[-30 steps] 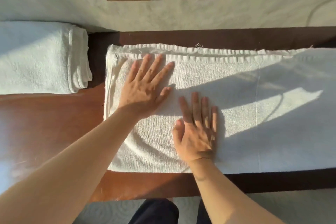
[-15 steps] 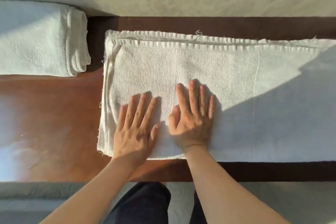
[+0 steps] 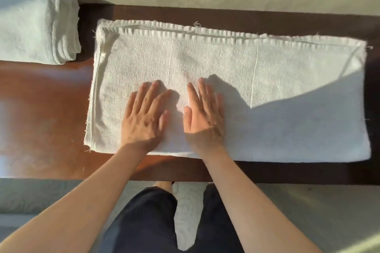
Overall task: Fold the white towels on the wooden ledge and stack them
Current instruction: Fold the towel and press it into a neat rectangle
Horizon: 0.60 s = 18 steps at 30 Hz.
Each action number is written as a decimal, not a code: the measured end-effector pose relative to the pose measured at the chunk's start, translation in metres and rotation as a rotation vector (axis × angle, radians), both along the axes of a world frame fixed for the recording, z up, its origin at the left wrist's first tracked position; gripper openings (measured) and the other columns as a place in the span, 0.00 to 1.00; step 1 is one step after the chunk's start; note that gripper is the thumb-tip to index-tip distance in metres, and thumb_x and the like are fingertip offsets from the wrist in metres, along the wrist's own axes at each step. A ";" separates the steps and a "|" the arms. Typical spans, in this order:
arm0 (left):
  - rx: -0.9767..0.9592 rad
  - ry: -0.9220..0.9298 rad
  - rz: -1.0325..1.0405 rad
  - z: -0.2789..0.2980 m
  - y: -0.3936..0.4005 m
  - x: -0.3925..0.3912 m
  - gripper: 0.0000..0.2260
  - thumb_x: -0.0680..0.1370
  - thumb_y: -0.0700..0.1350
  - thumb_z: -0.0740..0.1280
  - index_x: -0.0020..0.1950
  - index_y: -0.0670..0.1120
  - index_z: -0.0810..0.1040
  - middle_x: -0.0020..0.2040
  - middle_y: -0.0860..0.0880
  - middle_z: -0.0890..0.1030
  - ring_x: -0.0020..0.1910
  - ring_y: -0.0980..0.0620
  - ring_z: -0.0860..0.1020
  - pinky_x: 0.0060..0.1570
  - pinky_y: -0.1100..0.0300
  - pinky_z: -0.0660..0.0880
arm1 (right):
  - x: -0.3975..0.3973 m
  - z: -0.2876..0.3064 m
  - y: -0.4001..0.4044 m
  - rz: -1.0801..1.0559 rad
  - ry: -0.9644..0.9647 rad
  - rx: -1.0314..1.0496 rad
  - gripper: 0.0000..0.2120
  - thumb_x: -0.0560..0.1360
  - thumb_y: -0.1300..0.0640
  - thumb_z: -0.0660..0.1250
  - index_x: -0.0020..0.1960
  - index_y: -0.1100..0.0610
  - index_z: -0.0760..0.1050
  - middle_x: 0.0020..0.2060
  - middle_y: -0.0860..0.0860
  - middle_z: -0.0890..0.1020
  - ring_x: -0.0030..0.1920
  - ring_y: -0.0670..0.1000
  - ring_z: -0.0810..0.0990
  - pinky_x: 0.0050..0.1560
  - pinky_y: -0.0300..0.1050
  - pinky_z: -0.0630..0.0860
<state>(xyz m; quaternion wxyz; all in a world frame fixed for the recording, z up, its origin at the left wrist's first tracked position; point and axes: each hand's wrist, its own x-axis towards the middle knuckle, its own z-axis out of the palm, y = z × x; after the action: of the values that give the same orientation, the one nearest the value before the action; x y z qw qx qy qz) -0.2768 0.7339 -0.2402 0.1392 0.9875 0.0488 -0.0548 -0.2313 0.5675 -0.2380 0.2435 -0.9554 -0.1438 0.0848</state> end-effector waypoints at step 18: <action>-0.210 -0.033 -0.414 0.005 -0.299 0.224 0.24 0.85 0.49 0.55 0.80 0.41 0.61 0.82 0.44 0.58 0.82 0.45 0.52 0.80 0.54 0.40 | 0.082 0.010 -0.324 -0.667 0.044 -0.370 0.29 0.83 0.42 0.51 0.80 0.52 0.56 0.80 0.58 0.58 0.80 0.61 0.56 0.74 0.68 0.56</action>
<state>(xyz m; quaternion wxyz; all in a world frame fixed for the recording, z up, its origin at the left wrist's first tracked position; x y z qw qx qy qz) -0.0530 0.4349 -0.2352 0.2278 0.9573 -0.1632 -0.0711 -0.1496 0.2437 -0.2285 0.0840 -0.9755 0.1982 0.0460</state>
